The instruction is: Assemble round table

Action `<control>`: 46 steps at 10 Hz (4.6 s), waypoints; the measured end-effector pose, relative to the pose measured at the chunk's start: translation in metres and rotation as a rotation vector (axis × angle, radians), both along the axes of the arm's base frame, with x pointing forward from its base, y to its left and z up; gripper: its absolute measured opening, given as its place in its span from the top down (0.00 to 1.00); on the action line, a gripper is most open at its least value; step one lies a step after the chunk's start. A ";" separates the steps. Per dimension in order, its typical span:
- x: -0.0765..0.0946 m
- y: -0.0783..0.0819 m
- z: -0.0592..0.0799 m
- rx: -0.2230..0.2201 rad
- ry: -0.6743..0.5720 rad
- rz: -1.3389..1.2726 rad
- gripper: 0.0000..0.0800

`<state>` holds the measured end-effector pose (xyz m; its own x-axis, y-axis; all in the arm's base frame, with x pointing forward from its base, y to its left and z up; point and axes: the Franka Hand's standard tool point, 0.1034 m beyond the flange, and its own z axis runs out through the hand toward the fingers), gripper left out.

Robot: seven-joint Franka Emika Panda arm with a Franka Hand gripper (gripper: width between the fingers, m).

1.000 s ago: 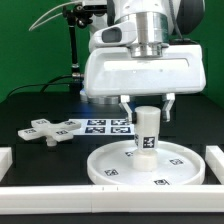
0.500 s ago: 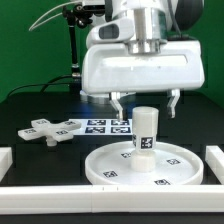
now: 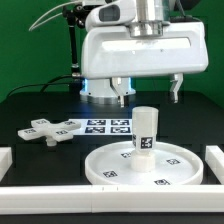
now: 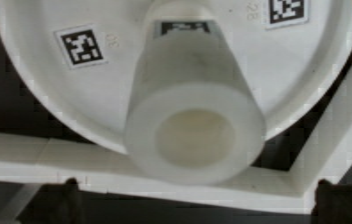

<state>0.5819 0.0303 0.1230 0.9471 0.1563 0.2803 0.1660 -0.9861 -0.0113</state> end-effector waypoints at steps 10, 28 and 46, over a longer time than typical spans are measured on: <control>-0.015 -0.001 -0.021 0.019 0.233 0.004 0.19; -0.014 -0.005 -0.038 -0.014 0.188 0.051 0.49; -0.019 0.024 -0.043 0.381 0.342 -1.537 0.49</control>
Offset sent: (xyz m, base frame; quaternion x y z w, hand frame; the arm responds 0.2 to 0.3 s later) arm -0.0010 -0.0206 -0.0122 -0.0116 0.0038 0.0176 0.9998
